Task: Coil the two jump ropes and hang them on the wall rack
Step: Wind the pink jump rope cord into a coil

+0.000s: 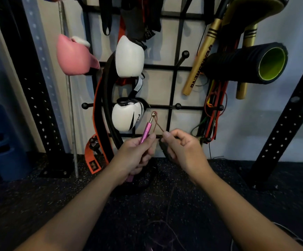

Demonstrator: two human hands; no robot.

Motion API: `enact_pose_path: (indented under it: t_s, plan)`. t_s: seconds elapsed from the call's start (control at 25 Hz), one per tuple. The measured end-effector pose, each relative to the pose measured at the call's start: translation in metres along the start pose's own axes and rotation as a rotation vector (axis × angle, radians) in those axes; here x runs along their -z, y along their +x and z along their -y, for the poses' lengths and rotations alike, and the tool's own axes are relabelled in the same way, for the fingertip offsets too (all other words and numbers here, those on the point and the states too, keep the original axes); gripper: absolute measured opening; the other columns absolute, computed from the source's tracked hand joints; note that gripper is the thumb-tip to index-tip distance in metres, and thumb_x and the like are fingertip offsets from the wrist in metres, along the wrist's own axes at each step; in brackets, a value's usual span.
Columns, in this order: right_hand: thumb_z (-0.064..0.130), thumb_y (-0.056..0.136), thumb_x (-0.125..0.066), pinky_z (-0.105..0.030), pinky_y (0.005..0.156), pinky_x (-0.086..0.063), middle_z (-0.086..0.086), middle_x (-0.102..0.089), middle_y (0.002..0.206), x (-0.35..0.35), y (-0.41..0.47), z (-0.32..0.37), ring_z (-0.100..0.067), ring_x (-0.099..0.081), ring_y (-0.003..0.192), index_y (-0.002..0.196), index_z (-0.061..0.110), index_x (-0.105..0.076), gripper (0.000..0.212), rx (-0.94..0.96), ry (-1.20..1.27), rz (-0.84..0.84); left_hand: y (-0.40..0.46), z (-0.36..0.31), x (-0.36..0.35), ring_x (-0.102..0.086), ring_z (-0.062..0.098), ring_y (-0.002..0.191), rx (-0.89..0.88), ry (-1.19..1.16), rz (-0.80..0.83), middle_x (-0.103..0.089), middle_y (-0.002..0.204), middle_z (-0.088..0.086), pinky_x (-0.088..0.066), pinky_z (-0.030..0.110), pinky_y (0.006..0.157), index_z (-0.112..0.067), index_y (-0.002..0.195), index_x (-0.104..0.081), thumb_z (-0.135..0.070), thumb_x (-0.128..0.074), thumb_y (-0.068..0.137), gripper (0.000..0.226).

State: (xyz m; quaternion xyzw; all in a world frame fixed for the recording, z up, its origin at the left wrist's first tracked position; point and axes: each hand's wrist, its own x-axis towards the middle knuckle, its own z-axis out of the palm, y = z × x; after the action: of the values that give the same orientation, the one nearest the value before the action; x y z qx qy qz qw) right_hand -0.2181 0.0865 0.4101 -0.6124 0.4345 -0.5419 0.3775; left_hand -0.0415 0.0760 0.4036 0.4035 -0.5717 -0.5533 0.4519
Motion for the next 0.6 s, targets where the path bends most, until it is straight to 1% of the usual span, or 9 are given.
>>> enact_pose_path:
  t_s: [0.04, 0.16, 0.28, 0.32, 0.36, 0.44, 0.48, 0.56, 0.6]
  plan:
    - [0.02, 0.105, -0.056, -0.015, 0.046, -0.034, -0.004, -0.051, 0.06, -0.004, 0.0, 0.0, -0.003, -0.041, 0.046, 0.102, 0.004, -0.071, 0.022, -0.009, 0.033, 0.028, 0.001, -0.001, -0.001, -0.032, 0.009, 0.039, -0.009, -0.008, -0.012, -0.046, 0.053, -0.002, -0.023, 0.017, 0.034, -0.023, 0.069, -0.067, -0.048, -0.058, 0.098, 0.039]
    - [0.011, 0.105, -0.053, -0.018, 0.042, -0.034, 0.002, -0.059, 0.06, -0.014, 0.0, 0.004, -0.005, -0.044, 0.046, 0.112, 0.01, -0.073, 0.021, -0.044, 0.069, 0.044, -0.001, -0.012, -0.001, -0.059, 0.014, 0.049, -0.055, -0.106, -0.009, -0.066, 0.062, 0.002, -0.047, 0.023, 0.041, -0.01, 0.094, -0.075, -0.032, -0.059, 0.1, 0.028]
    - [0.014, 0.103, -0.059, -0.018, 0.034, -0.031, 0.004, -0.062, 0.049, -0.019, -0.002, 0.011, -0.005, -0.042, 0.033, 0.1, 0.004, -0.072, 0.016, -0.073, 0.063, -0.006, -0.01, -0.024, -0.002, -0.068, 0.012, 0.052, -0.006, -0.244, 0.002, -0.073, 0.065, 0.006, -0.057, 0.021, 0.049, -0.005, 0.093, -0.072, -0.035, -0.059, 0.096, 0.032]
    - [0.013, 0.103, -0.058, -0.015, 0.034, -0.032, 0.002, -0.062, 0.049, -0.02, -0.003, 0.012, -0.003, -0.042, 0.031, 0.095, 0.003, -0.071, 0.019, -0.084, 0.062, -0.019, -0.012, -0.026, -0.004, -0.074, 0.014, 0.059, -0.005, -0.332, 0.027, -0.077, 0.073, 0.009, -0.061, 0.022, 0.055, -0.004, 0.096, -0.072, -0.035, -0.059, 0.094, 0.034]
    - [0.014, 0.105, -0.054, -0.015, 0.036, -0.033, -0.003, -0.062, 0.051, -0.021, -0.003, 0.011, -0.004, -0.044, 0.031, 0.094, 0.003, -0.07, 0.022, -0.1, 0.046, 0.0, -0.013, -0.028, -0.007, -0.079, 0.018, 0.074, -0.025, -0.435, 0.058, -0.08, 0.087, 0.014, -0.064, 0.025, 0.067, -0.002, 0.104, -0.071, -0.033, -0.057, 0.095, 0.036]
    - [0.025, 0.11, -0.046, -0.022, 0.042, -0.039, -0.01, -0.067, 0.059, -0.024, -0.008, 0.005, -0.012, -0.048, 0.038, 0.102, 0.011, -0.068, 0.027, -0.142, -0.042, 0.172, -0.011, -0.028, -0.01, -0.074, 0.024, 0.11, -0.115, -0.588, 0.071, -0.076, 0.119, 0.017, -0.058, 0.034, 0.096, -0.001, 0.123, -0.066, -0.028, -0.049, 0.102, 0.038]
    - [0.03, 0.11, -0.043, -0.025, 0.046, -0.043, -0.009, -0.07, 0.064, -0.026, -0.011, 0.003, -0.015, -0.051, 0.041, 0.113, 0.016, -0.067, 0.028, -0.178, -0.105, 0.314, -0.009, -0.028, -0.009, -0.069, 0.024, 0.12, -0.172, -0.591, 0.047, -0.072, 0.128, 0.015, -0.052, 0.036, 0.105, -0.003, 0.129, -0.063, -0.027, -0.045, 0.105, 0.038]
    - [0.03, 0.111, -0.042, -0.025, 0.051, -0.046, -0.006, -0.069, 0.065, -0.023, -0.016, 0.003, -0.017, -0.054, 0.046, 0.13, 0.021, -0.062, 0.029, -0.225, -0.268, 0.598, -0.007, -0.028, 0.001, -0.065, 0.016, 0.125, -0.263, -0.374, -0.029, -0.072, 0.131, 0.007, -0.046, 0.032, 0.111, -0.007, 0.132, -0.063, -0.028, -0.043, 0.108, 0.038]
    - [0.028, 0.11, -0.044, -0.025, 0.052, -0.047, -0.002, -0.065, 0.063, -0.019, -0.016, 0.008, -0.016, -0.053, 0.047, 0.13, 0.02, -0.063, 0.028, -0.218, -0.338, 0.681, -0.007, -0.027, 0.009, -0.067, 0.012, 0.122, -0.276, -0.182, -0.062, -0.074, 0.127, 0.004, -0.047, 0.029, 0.11, -0.009, 0.13, -0.065, -0.029, -0.043, 0.108, 0.037]
